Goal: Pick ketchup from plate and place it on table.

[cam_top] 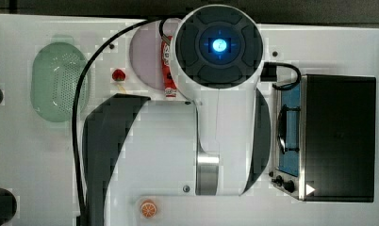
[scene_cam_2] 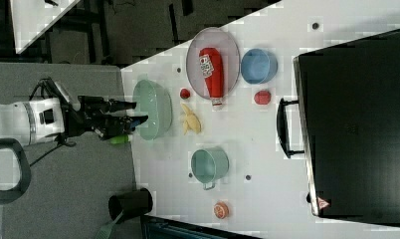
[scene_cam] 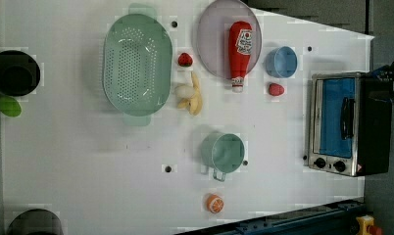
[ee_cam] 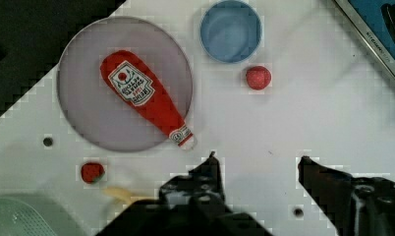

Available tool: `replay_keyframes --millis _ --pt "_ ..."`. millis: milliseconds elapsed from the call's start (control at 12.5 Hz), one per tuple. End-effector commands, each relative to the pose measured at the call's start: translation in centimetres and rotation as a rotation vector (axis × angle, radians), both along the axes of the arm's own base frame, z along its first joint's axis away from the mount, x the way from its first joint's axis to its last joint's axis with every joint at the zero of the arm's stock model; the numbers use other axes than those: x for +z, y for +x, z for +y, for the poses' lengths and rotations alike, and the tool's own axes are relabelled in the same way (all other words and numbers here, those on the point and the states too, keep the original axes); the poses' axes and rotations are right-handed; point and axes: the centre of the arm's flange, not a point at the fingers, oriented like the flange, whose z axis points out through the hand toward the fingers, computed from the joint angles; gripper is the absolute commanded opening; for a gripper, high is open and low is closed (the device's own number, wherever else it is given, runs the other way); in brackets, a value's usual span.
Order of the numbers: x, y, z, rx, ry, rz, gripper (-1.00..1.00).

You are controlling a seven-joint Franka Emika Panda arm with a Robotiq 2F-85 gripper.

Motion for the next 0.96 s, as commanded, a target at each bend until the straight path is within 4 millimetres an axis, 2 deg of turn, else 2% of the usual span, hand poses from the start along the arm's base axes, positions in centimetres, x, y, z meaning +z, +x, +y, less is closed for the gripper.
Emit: replay_keyframes --millis 80,240,400,560,960 --pt "6.2 -7.5 -2.2 -0.117 0.008 0.055 0.60" --pt "5.5 -7.2 -1.8 -0.107 0.007 0.065 0.99" --pt "4.2 -6.4 -0.9 -0.084 0.006 0.084 1.00" --pt "2.0 -5.0 0.3 -0.058 0.006 0.115 1.00" --pt "-5.8 -0.3 3.1 0.122 0.026 0.154 1.00"
